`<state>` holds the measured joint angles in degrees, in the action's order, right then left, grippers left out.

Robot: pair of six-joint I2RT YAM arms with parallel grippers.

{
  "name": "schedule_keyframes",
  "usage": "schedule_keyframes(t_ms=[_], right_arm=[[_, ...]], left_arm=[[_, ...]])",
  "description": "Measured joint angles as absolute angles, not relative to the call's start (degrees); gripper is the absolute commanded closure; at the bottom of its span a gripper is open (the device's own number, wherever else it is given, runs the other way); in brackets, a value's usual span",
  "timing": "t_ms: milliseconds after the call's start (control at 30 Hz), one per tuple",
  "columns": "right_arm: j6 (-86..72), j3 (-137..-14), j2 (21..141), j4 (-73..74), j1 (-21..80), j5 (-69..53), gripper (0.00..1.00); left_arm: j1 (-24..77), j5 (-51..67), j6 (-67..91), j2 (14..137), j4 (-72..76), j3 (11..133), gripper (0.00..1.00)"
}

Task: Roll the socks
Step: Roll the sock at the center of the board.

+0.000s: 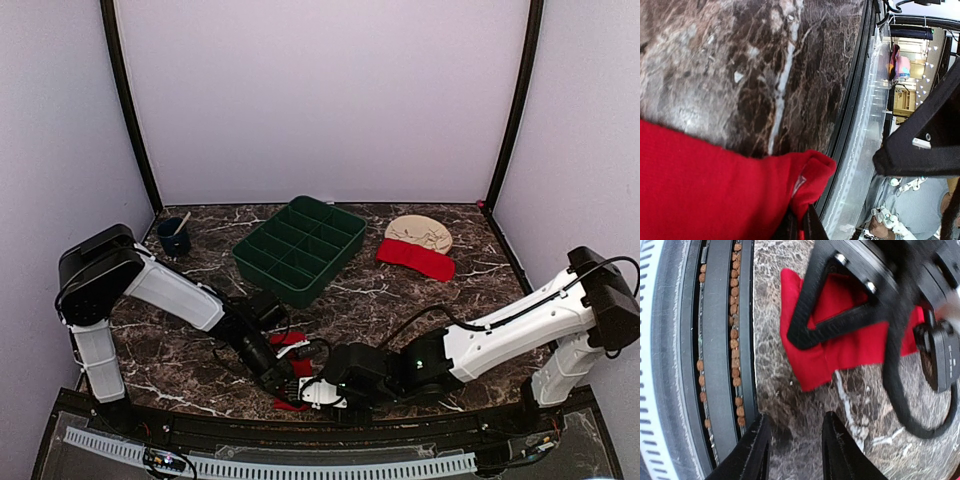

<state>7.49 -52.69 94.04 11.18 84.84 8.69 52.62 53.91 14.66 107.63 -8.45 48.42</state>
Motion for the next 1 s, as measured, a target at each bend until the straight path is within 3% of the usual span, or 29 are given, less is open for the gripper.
schedule_keyframes(t_ms=[367, 1000], right_arm=[[13.0, -59.3, 101.4, 11.1, 85.1, 9.1, 0.7], [17.1, -60.1, 105.9, 11.5, 84.9, 10.6, 0.68]], left_arm=[[52.2, 56.7, 12.0, 109.5, -9.1, 49.5, 1.0], [51.0, 60.6, 7.2, 111.9, -11.8, 50.9, 1.0]])
